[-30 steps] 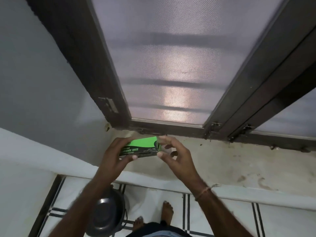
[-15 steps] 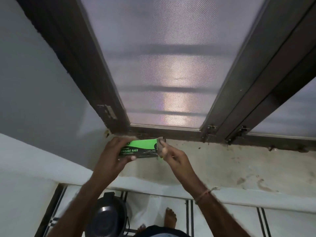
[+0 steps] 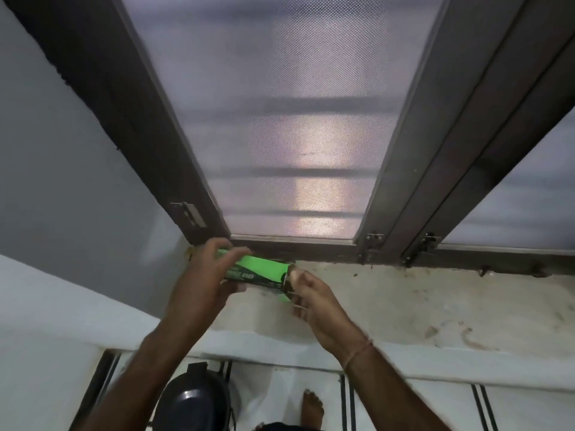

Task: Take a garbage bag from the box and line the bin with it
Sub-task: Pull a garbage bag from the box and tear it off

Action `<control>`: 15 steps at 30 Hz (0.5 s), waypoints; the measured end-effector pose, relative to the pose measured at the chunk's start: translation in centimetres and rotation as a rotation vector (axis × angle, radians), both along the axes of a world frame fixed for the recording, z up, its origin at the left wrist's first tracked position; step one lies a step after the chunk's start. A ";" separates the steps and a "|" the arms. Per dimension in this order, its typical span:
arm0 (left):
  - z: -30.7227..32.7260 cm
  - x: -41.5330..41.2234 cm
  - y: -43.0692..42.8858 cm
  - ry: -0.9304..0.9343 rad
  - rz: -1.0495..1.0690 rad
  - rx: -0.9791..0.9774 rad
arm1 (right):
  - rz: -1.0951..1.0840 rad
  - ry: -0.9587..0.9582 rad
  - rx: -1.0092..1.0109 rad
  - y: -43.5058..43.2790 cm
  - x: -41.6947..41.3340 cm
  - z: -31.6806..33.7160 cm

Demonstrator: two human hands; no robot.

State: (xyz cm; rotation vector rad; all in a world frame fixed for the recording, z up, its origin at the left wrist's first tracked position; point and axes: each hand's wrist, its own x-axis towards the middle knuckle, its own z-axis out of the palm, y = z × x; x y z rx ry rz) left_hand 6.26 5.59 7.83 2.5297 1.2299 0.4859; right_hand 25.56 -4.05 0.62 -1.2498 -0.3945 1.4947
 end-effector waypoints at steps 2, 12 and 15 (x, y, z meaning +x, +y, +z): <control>-1.2 -1.1 -0.1 -0.123 0.010 -0.121 | -0.013 -0.014 0.001 -0.3 0.2 -0.7; -3.3 -0.5 -0.5 -0.215 -0.045 -0.243 | 0.003 -0.236 0.012 -1.3 1.1 -1.3; -3.2 -0.5 -0.1 -0.208 -0.042 -0.224 | 0.000 -0.288 0.007 -1.1 1.1 -1.4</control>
